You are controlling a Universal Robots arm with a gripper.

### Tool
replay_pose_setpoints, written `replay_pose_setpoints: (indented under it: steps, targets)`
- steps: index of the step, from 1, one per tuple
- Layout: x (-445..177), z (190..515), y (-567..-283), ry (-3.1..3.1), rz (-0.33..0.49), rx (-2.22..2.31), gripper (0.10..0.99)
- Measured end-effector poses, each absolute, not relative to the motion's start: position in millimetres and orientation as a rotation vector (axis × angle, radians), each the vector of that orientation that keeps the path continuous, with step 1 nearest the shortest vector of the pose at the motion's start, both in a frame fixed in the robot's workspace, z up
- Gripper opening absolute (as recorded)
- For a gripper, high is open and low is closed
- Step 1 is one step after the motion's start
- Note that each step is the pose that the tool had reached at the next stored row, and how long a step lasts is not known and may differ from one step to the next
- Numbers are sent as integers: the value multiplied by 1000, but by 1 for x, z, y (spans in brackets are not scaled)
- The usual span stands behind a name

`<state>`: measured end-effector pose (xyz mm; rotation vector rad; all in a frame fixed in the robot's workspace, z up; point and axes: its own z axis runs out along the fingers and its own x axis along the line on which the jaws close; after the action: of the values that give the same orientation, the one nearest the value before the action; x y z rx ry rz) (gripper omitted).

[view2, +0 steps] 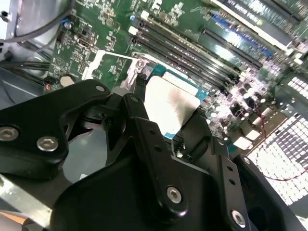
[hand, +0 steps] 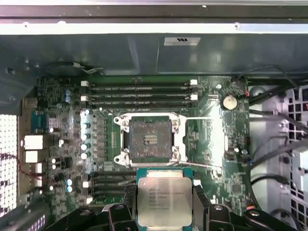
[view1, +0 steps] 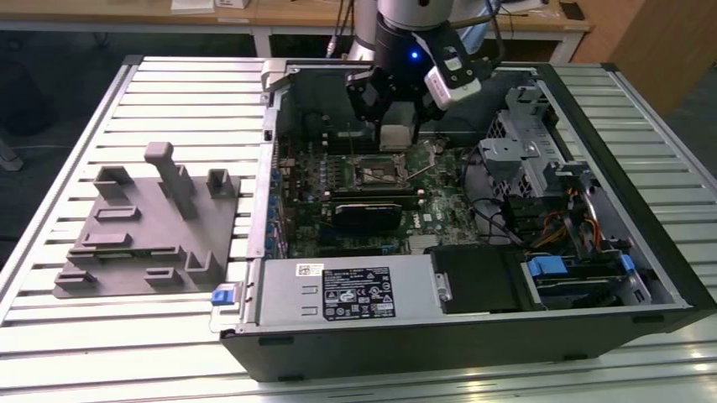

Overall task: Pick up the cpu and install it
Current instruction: 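Pick up the cpu and move it towards the insertion slot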

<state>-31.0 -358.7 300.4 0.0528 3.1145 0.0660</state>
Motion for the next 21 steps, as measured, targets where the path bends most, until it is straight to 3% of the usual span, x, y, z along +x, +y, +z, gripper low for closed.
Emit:
replay_pose_setpoints:
  steps: [21]
  targets:
    - [-36,262,-339,3114,66,53,541]
